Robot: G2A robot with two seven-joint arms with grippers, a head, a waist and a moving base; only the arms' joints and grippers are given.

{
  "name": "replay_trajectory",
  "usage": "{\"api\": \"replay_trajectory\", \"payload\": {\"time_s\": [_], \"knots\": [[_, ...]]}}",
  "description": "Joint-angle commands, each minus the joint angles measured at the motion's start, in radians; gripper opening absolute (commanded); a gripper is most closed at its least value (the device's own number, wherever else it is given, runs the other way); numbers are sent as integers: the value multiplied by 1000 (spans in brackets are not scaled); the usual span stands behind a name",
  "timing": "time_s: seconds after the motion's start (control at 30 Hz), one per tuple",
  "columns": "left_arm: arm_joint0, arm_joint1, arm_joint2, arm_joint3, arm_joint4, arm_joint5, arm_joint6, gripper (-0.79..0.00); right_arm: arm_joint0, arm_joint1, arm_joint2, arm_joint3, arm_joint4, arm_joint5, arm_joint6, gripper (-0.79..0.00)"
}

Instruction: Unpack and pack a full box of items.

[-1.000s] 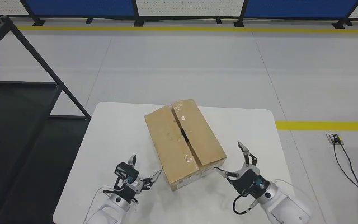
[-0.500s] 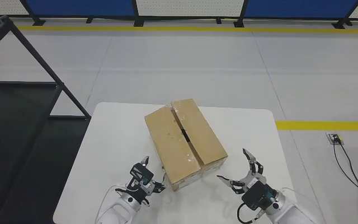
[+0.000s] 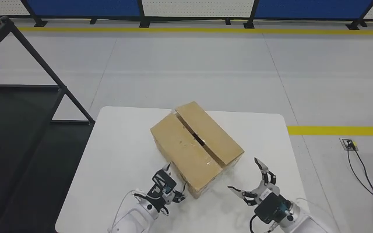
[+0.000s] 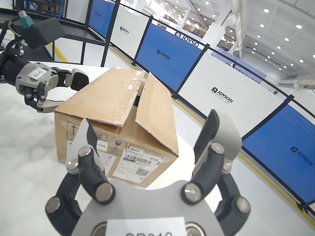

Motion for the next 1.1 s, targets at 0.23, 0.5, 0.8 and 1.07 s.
{"api": "replay_trajectory", "payload": {"time_s": [0.23, 0.5, 0.8, 1.07], "knots": [[-20, -5, 25, -5, -18, -25, 28, 0, -23, 5, 17, -14, 37, 17, -27, 0], [120, 23, -217, -102, -169, -16, 120, 0, -14, 7, 7, -12, 60, 14, -32, 0], [193, 43, -486, -51, -339, 19, 141, 0, -38, 12, -54, -57, -23, -10, 39, 0], [151, 42, -510, -21, -365, 58, 148, 0, -134, -7, -169, -63, -57, 234, 145, 0]]}}
